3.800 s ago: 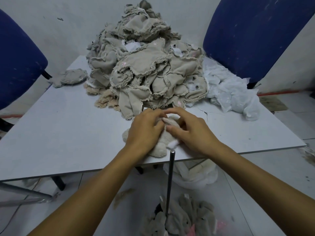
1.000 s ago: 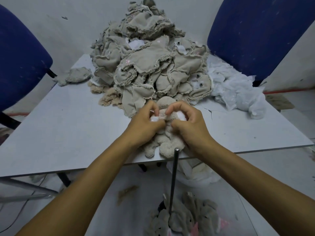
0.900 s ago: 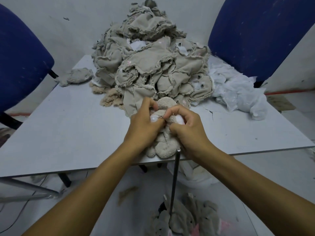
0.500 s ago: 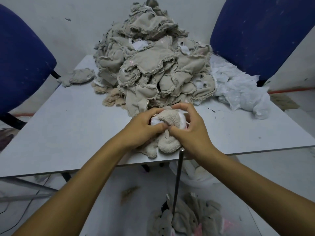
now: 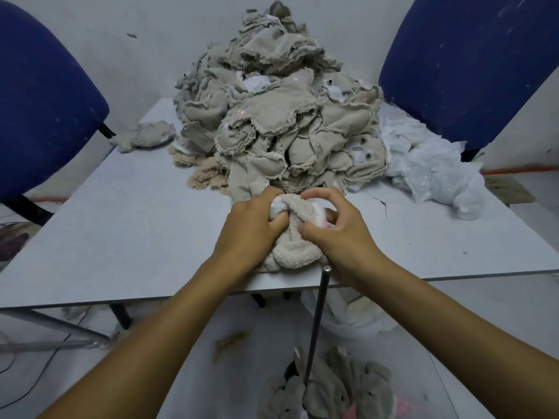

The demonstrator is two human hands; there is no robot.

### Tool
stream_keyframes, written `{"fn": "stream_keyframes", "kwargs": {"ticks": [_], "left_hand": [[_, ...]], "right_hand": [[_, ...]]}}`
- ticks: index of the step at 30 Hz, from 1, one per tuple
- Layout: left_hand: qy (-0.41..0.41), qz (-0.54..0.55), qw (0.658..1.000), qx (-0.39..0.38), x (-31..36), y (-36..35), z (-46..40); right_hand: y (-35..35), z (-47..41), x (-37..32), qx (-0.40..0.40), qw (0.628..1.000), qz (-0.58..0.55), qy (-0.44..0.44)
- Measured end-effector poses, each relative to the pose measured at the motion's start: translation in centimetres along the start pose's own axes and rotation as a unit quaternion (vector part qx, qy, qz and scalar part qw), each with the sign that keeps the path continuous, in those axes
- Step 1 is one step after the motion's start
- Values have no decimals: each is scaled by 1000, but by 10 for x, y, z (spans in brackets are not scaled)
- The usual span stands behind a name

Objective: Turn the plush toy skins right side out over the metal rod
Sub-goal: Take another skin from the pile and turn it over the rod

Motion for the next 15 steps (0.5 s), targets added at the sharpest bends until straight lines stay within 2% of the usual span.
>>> {"fn": "stream_keyframes", "kwargs": {"ticks": [2, 4, 6, 9, 12, 15], "left_hand": [[24, 82, 993, -81, 3, 0, -6], [46, 242, 954, -172, 4, 3, -10], [69, 344, 914, -202, 2, 6, -11], [57, 329, 932, -140, 3, 9, -9], [89, 317, 944, -20, 9, 4, -5], [63, 201, 974, 78, 8, 2, -2]], "right_hand": [[1, -1, -1, 14, 1000, 1, 9], [4, 0, 0, 27, 999, 11, 23], [8, 1, -1, 31, 999, 16, 38], [10, 1, -4, 27, 998, 23, 56], [3, 3, -11, 40, 993, 65, 95], [-2, 3, -18, 74, 988, 66, 118]]}}
Point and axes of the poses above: each hand's wrist, its own z-axis away from the middle knuckle, its own y-axis out of the back of the hand, x = y × z, the point moved 2 cm from there along -z, towards the middle knuckle, and after that the axes turned 7 degrees about -x, right-handed, at the moved point
